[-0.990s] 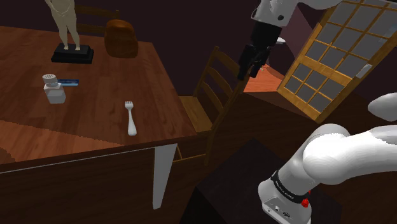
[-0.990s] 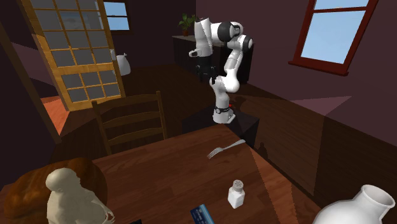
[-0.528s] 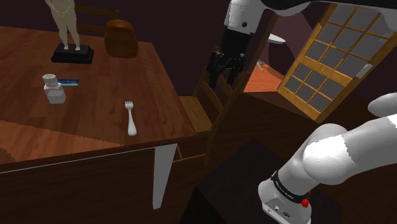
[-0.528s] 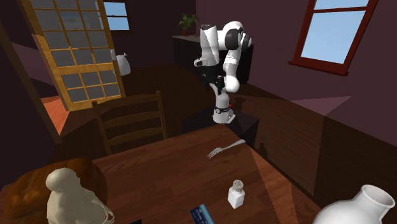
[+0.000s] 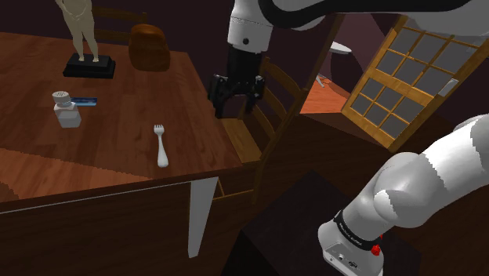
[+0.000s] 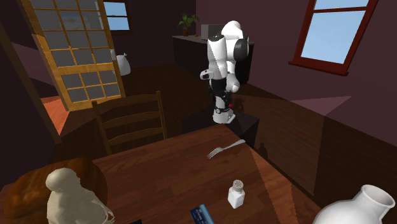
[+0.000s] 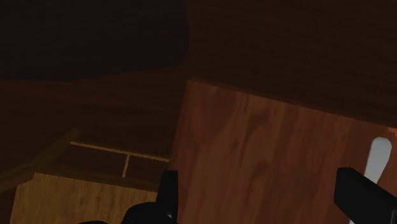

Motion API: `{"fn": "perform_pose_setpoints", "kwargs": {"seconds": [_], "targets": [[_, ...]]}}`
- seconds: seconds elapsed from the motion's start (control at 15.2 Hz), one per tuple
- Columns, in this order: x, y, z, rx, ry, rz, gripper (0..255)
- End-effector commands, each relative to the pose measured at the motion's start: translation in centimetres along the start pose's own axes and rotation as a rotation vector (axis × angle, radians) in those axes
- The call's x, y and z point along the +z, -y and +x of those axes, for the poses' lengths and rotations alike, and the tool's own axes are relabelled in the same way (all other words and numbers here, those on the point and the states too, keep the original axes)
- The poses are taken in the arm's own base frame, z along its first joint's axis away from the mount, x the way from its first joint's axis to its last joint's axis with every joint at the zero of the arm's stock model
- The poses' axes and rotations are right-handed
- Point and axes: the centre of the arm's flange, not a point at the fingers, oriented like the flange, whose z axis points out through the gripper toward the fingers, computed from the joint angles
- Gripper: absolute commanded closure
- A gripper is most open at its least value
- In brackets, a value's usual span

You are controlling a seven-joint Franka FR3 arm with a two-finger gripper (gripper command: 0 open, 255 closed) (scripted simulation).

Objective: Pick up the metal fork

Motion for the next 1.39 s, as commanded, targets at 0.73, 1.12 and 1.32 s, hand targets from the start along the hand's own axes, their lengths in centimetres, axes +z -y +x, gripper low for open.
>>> {"fn": "perform_pose_setpoints", "kwargs": {"seconds": [0.73, 1.12, 1.32], "targets": [[6.7, 13.7, 8.8, 0.162, 0.028, -0.017, 0], [9.3, 15.7, 10.5, 0.187, 0.032, -0.020, 0], [10.9, 15.6, 10.7, 0.187, 0.032, -0.020, 0]]}}
